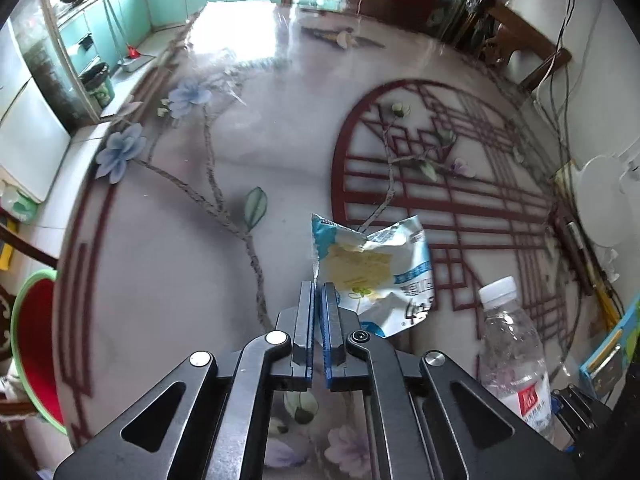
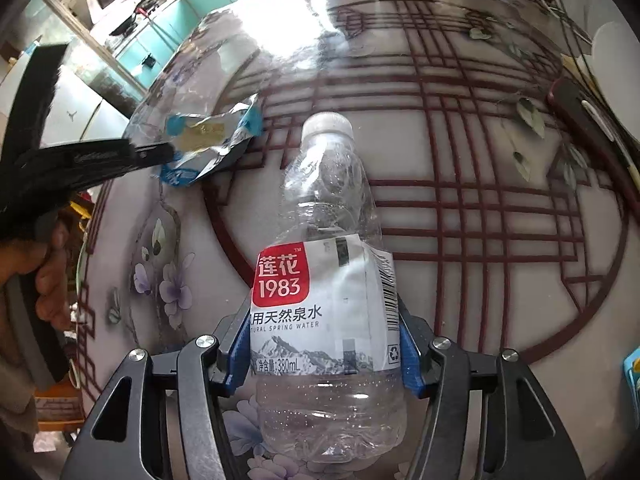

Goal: Collect trash
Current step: 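Grasp the clear water bottle with the right tool while the left tool grasps a blue-white wrapper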

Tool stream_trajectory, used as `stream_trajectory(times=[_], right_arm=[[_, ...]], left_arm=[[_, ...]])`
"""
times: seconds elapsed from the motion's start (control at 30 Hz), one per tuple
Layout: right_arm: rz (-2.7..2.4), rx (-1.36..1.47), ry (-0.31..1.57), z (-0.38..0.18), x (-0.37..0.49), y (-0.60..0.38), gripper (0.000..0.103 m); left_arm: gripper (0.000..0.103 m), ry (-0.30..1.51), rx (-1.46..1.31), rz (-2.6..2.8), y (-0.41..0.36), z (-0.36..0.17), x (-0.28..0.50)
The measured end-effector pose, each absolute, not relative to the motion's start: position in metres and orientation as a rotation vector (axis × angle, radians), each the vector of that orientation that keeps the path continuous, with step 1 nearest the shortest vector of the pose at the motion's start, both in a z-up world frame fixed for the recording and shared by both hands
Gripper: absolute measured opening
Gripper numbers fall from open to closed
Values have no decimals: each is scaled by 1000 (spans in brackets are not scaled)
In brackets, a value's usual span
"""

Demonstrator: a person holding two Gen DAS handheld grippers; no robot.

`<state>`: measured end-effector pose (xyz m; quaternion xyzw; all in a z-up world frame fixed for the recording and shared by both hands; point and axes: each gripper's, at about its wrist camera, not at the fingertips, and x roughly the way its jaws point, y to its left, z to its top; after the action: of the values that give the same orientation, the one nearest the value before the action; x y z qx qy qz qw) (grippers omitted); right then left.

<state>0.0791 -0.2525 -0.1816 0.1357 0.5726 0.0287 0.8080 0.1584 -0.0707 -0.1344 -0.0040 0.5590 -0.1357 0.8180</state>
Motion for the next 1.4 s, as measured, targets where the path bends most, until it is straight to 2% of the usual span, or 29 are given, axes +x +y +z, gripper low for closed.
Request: stream_trajectory(times=[0.6, 0.83, 0.9, 0.93, 0.97, 1.0, 1.03, 1.07, 1.13, 1.23, 1.3, 1.37, 1.4], right_arm=[[89, 215, 1129, -132, 63, -216, 56], [115, 186, 1108, -123, 68, -186, 56], [106, 193, 1108, -123, 68, -184, 56], [99, 201, 1110, -124, 67, -185, 56], [87, 213, 1114, -125, 66, -186, 56], [71, 229, 1121, -127, 63, -190, 56], [56, 240, 1126, -128, 61, -193, 56], [36, 247, 1133, -129, 58, -198, 55], [2, 256, 1143, -132, 52, -204, 55], [-49, 289, 1150, -135, 43, -216, 55], [-71, 302, 1149, -134, 39, -221, 55], [-89, 308, 1146, -133, 36, -222, 55], [-97, 312, 1143, -132, 35, -223, 55]], left_arm=[[2, 1076, -70, -247, 3, -88, 91], [2, 1100, -118, -238, 30, -94, 96], [5, 1110, -111, -280, 24, -100, 102], [16, 1107, -95, -298, 20, -102, 103], [34, 1104, -68, -331, 12, -105, 106], [45, 1101, -47, -365, 4, -107, 107], [67, 1095, -29, -412, -4, -108, 107], [78, 1085, -4, -458, -13, -110, 107], [80, 1084, 87, -516, -32, -118, 106], [80, 1106, 211, -567, -55, -136, 105], [75, 1133, 258, -583, -65, -149, 105], [28, 1164, 261, -585, -68, -157, 105], [17, 1176, 252, -586, -67, -159, 105]])
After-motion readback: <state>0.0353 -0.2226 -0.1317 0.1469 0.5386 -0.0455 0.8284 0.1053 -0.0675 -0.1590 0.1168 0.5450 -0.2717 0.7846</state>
